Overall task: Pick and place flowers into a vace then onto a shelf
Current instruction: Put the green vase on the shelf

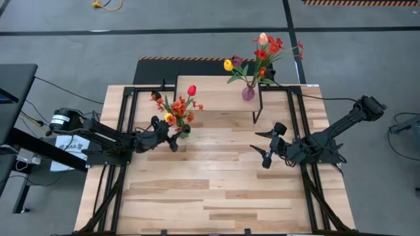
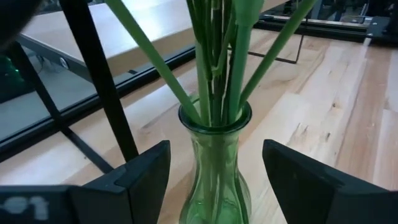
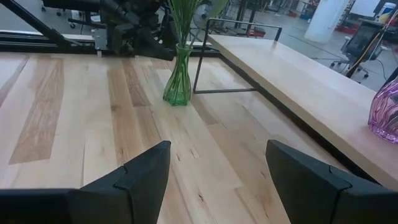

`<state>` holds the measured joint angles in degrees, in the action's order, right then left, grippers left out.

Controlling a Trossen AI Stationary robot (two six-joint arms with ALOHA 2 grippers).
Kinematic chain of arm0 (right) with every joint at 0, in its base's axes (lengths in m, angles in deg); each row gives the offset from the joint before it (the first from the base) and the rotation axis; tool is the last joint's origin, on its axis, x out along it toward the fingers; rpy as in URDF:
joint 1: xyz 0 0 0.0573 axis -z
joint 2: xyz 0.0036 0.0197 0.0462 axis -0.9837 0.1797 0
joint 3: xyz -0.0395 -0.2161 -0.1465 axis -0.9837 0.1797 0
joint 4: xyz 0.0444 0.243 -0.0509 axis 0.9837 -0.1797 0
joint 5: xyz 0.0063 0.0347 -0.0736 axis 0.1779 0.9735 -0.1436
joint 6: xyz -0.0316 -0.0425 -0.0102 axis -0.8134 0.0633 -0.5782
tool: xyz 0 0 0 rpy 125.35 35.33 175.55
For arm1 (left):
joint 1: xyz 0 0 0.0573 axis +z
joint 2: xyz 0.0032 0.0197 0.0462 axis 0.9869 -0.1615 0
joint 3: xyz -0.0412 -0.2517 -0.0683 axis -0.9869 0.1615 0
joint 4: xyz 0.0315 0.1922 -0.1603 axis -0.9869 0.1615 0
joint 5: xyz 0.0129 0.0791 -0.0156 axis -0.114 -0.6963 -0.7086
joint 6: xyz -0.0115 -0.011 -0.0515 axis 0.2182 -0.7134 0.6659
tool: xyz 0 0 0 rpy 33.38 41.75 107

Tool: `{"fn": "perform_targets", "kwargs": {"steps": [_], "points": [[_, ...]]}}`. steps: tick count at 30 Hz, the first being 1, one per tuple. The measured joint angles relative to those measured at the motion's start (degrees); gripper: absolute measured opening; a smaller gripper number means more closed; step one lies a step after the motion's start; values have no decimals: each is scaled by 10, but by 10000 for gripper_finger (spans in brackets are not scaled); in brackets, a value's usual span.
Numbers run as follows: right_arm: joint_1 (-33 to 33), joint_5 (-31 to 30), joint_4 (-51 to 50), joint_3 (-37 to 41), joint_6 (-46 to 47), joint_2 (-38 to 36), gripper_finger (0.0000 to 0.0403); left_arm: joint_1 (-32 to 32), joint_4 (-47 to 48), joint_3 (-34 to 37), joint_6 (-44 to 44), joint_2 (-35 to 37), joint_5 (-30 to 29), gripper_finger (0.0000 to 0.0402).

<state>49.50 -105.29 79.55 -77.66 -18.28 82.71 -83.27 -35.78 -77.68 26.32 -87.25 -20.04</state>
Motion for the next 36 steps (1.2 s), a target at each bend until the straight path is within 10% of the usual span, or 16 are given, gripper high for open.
{"fn": "perform_targets", "kwargs": {"steps": [36], "points": [[0,0,3,0,0,0,258,47,-3,-12,-16,0,83,224]]}}
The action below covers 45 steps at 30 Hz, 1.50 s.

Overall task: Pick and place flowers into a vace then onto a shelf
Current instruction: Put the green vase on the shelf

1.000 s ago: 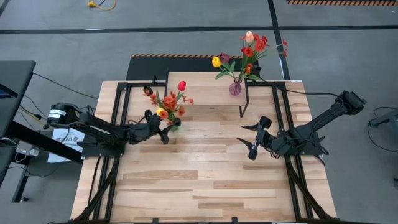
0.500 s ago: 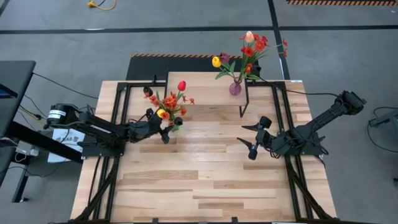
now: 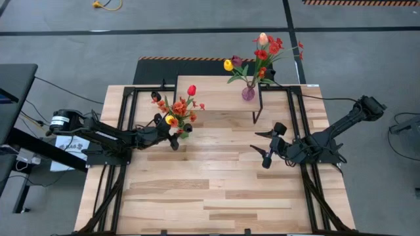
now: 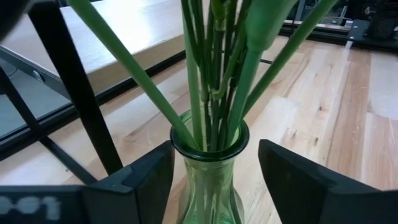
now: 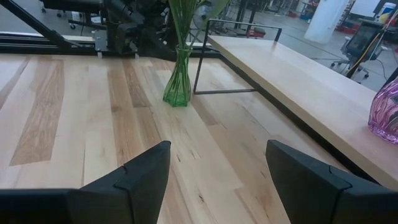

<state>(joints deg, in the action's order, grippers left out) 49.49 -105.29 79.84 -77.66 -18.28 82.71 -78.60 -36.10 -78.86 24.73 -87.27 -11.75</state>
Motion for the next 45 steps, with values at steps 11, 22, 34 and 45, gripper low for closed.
{"fn": "perform_targets", "kwargs": {"steps": [11,22,34,45], "points": [[0,0,1,0,0,0,258,0,0,0,6,0,-6,152],[0,0,4,0,0,0,258,0,1,0,7,0,-7,105],[0,0,4,0,0,0,258,0,0,0,13,0,-3,104],[0,0,4,0,0,0,258,-25,-29,0,8,0,-4,106]]}}
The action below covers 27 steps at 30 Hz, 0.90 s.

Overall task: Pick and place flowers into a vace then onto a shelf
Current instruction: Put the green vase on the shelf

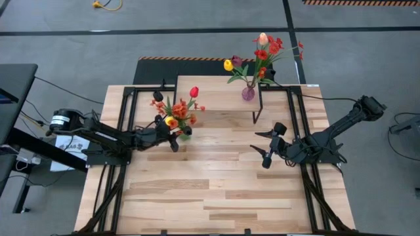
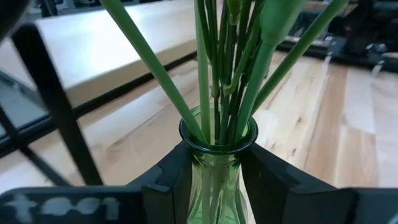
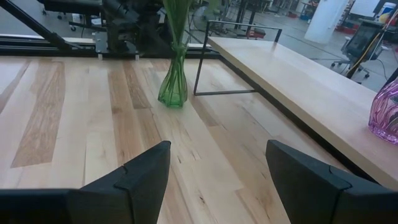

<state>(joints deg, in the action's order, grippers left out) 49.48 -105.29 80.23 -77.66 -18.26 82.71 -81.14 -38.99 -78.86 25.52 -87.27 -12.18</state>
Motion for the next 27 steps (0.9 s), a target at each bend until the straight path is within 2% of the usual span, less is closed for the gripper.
{"fn": "perform_targets", "kwargs": {"steps": [10,17,27], "points": [[0,0,0,0,0,0,258,-22,-59,0,-7,0,14,107],[0,0,9,0,0,0,258,-31,-122,-1,-11,0,56,107],[0,1,21,0,0,0,258,-31,-120,-52,-50,4,110,107]]}}
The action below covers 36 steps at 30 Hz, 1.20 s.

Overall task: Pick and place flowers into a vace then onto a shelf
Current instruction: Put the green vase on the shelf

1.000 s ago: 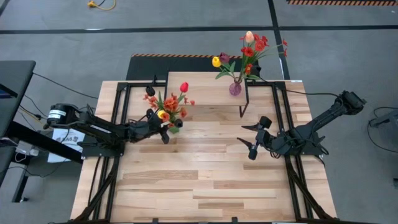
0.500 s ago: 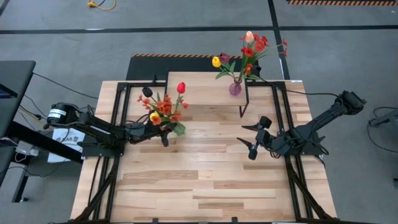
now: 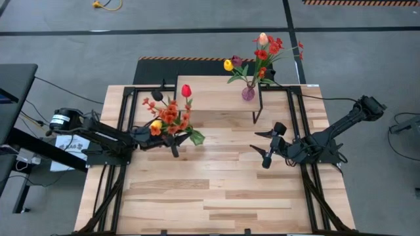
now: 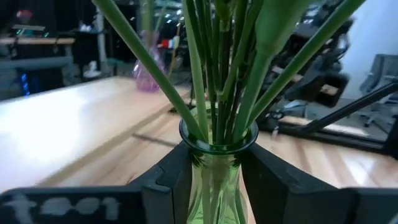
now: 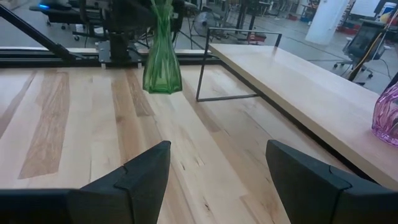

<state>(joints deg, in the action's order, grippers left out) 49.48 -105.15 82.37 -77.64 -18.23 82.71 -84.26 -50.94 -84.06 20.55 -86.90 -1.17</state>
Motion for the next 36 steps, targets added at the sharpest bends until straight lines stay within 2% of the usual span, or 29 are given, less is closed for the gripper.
{"fn": "perform_targets", "kwargs": {"steps": [7,15,22,28,36], "points": [[0,0,3,0,0,0,258,0,91,-32,-26,58,13,107],[0,0,4,0,0,0,258,2,181,-34,-66,197,7,107],[0,0,4,0,0,0,258,53,270,-37,-76,290,15,107],[0,0,4,0,0,0,258,128,349,-86,-78,295,98,107],[0,0,4,0,0,0,258,227,363,-140,-86,239,195,107]]}}
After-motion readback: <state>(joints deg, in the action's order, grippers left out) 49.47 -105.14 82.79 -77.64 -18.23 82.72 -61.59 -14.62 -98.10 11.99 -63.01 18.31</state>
